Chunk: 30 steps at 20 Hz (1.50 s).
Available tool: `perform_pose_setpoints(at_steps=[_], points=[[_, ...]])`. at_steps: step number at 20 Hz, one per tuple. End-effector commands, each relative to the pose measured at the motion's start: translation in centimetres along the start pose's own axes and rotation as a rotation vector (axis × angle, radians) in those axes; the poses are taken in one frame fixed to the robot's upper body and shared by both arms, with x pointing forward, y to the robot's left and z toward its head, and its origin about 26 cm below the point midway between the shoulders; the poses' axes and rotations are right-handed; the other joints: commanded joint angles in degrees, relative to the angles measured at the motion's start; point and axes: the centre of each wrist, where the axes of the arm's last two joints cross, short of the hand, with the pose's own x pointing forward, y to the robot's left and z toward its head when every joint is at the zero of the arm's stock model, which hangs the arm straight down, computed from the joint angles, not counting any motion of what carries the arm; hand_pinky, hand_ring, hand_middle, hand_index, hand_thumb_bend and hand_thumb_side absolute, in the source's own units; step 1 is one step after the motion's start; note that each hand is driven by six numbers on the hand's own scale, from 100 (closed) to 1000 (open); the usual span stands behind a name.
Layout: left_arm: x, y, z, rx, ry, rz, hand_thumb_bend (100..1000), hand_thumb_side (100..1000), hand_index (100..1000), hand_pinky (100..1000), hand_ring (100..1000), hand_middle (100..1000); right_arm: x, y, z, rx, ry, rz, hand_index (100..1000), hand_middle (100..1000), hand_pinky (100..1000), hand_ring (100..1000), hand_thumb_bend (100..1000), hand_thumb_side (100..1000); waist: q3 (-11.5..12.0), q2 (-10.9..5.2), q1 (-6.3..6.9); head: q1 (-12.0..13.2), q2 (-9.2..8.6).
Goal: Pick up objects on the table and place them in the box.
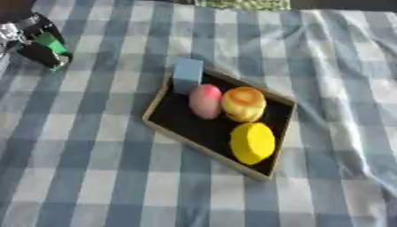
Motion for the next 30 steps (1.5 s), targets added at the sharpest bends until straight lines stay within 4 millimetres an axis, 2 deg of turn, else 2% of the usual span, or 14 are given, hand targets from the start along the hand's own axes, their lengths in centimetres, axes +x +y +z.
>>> perform_pose_setpoints(at_steps=[1, 9, 17, 18, 19, 21, 25, 26, 27, 30], points=[[2.1, 3.0, 1.5, 0.064, -0.094, -0.072, 245, 100, 627, 835, 711, 603, 0.2, -0.7, -0.3, -0.006, -0.017, 0.019, 738, 627, 799, 811, 100, 257, 0.07, -2.97, 0.2, -0.63, 0.75], [9.6, 3.2, 5.5, 0.04, -0.423, -0.243, 271, 100, 632, 831, 712, 606, -0.1, -0.4, -0.1, 0.011, -0.007, 0.012, 738, 629, 799, 811, 100, 246, 0.76, -5.8, 0.46, -1.58, 2.26], [16.9, 1.2, 11.1, -0.049, -0.778, -0.316, 273, 100, 644, 826, 708, 605, -0.3, 0.0, 0.0, 0.03, -0.003, 0.002, 738, 630, 799, 810, 100, 232, 1.16, -8.69, 0.74, -2.0, 3.54], [17.8, 0.8, 11.7, -0.069, -0.825, -0.318, 273, 100, 647, 825, 708, 605, -0.3, 0.0, 0.0, 0.033, -0.003, 0.0, 738, 630, 799, 810, 100, 251, 1.18, -8.97, 0.74, -2.03, 3.67], [18.5, 0.4, 12.2, -0.084, -0.86, -0.319, 273, 100, 648, 825, 708, 606, -0.3, 0.1, 0.0, 0.035, -0.003, -0.001, 738, 630, 799, 810, 100, 265, 1.18, -9.17, 0.73, -2.07, 3.78], [19.8, -0.3, 13.1, -0.108, -0.918, -0.321, 278, 100, 654, 824, 707, 611, -0.3, 0.1, -0.1, 0.037, -0.005, -0.005, 738, 631, 799, 810, 100, 228, 1.1, -9.48, 0.64, -2.05, 4.09], [21.4, -1.8, 13.9, -0.131, -0.977, -0.337, 301, 100, 655, 822, 708, 614, -0.2, 0.1, -0.1, 0.035, -0.011, -0.007, 738, 631, 800, 810, 100, 224, 1.04, -9.63, 0.54, -2.67, 4.47], [21.7, -2.2, 14.1, -0.133, -0.99, -0.346, 372, 100, 656, 820, 709, 614, -0.1, 0.1, -0.1, 0.033, -0.012, -0.007, 738, 631, 800, 810, 100, 225, 1.05, -9.58, 0.51, -3.12, 4.62], [21.9, -2.6, 14.3, -0.134, -1.0, -0.356, 312, 100, 655, 819, 708, 614, -0.1, 0.1, -0.1, 0.033, -0.013, -0.007, 738, 631, 800, 810, 100, 226, 1.06, -9.55, 0.5, -3.45, 4.73], [22.7, -3.9, 14.8, -0.146, -1.03, -0.381, 329, 100, 656, 817, 710, 616, -0.2, 0.1, -0.1, 0.031, -0.009, -0.009, 737, 630, 800, 810, 100, 229, 1.13, -9.43, 0.46, -4.45, 4.88]])
